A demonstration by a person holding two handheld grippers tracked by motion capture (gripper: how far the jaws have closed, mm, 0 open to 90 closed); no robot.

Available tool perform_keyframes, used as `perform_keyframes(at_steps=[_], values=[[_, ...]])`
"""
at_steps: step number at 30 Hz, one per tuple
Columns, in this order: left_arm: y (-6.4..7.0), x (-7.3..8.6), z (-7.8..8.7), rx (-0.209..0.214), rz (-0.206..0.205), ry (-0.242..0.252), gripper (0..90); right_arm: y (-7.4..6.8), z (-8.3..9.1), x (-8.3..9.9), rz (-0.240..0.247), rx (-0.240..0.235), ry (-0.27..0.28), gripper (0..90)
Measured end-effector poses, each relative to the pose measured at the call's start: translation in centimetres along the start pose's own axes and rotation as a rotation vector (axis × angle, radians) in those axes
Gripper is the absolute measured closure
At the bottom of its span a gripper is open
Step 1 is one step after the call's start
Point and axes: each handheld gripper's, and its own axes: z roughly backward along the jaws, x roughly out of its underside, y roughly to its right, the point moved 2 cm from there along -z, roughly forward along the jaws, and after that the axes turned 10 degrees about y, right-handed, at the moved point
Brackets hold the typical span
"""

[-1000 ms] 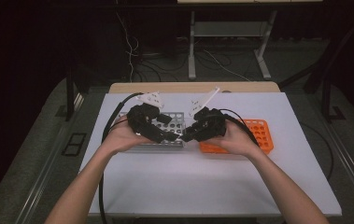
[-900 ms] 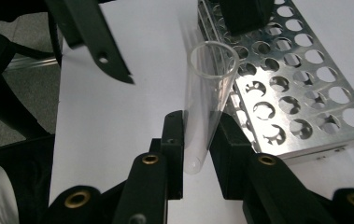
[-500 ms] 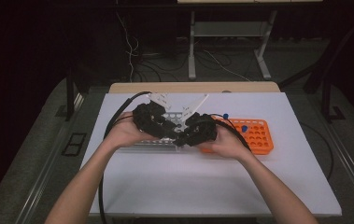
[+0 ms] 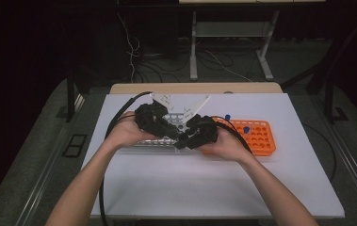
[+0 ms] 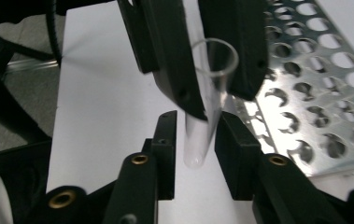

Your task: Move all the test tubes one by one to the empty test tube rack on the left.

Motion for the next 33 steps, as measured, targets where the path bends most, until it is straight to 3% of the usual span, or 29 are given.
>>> perform_keyframes(at_steps=[9, 18, 27, 29, 33], values=[[-0.9, -1.4, 1.1, -0.042, -0.003, -0.004, 74.6, 1.0, 4.1, 0.0, -0.058, 0.07, 0.063, 56.7], [-2.4, -3.0, 1.8, -0.077, -0.002, -0.018, 74.6, 1.2, 7.7, 0.5, -0.117, 0.14, 0.102, 35.0], [-4.9, -3.8, 1.8, -0.122, 0.041, -0.007, 74.6, 1.1, 10.7, 1.5, -0.159, 0.218, 0.145, 10.1], [-5.5, -3.9, 1.7, -0.129, 0.052, -0.001, 74.6, 1.2, 11.4, 1.8, -0.167, 0.233, 0.143, 0.3], [-6.8, -4.0, 1.1, -0.142, 0.075, 0.004, 74.6, 1.1, 12.7, 2.5, -0.178, 0.255, 0.159, 0.2]])
